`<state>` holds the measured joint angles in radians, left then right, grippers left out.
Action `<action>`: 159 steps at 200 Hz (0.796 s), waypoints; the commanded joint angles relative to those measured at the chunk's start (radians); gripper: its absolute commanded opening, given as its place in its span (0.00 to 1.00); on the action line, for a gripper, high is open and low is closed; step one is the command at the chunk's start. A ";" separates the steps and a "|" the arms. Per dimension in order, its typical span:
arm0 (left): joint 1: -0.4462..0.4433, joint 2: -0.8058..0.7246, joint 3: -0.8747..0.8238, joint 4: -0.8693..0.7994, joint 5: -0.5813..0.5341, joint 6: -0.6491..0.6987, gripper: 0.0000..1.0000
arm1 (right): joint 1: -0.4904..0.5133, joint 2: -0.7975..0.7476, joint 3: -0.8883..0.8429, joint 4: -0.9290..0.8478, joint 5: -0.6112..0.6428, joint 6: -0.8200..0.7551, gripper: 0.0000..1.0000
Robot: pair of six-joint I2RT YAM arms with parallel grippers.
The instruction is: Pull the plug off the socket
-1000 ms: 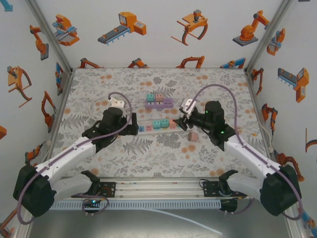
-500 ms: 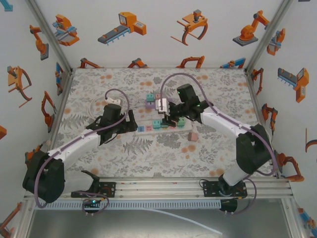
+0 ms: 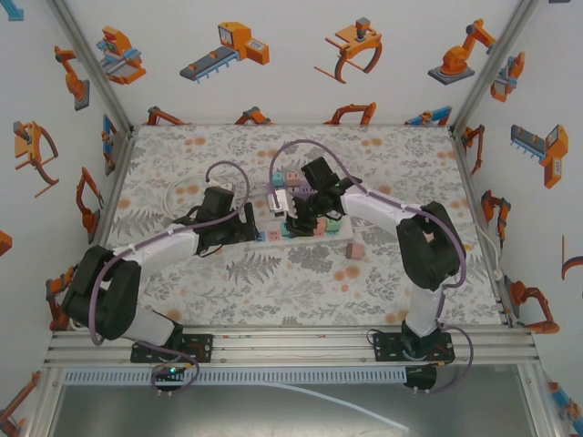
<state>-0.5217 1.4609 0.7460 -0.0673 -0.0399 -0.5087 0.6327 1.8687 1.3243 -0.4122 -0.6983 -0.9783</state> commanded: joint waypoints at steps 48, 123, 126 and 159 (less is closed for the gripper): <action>0.006 0.076 0.021 0.000 0.010 -0.006 0.70 | 0.010 0.042 0.041 -0.048 0.011 -0.034 0.36; 0.003 0.113 0.001 -0.018 0.022 0.007 0.57 | 0.010 0.043 0.066 -0.048 -0.030 -0.031 0.25; 0.003 0.114 0.000 -0.018 0.021 0.007 0.57 | 0.010 0.043 0.068 -0.049 -0.031 -0.031 0.25; 0.000 0.129 -0.014 -0.023 0.003 0.008 0.57 | 0.010 0.038 0.086 -0.048 -0.047 -0.026 0.20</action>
<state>-0.5232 1.5379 0.7658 -0.0254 0.0326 -0.5171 0.6327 1.9041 1.3643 -0.4427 -0.6872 -0.9993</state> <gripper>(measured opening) 0.578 0.339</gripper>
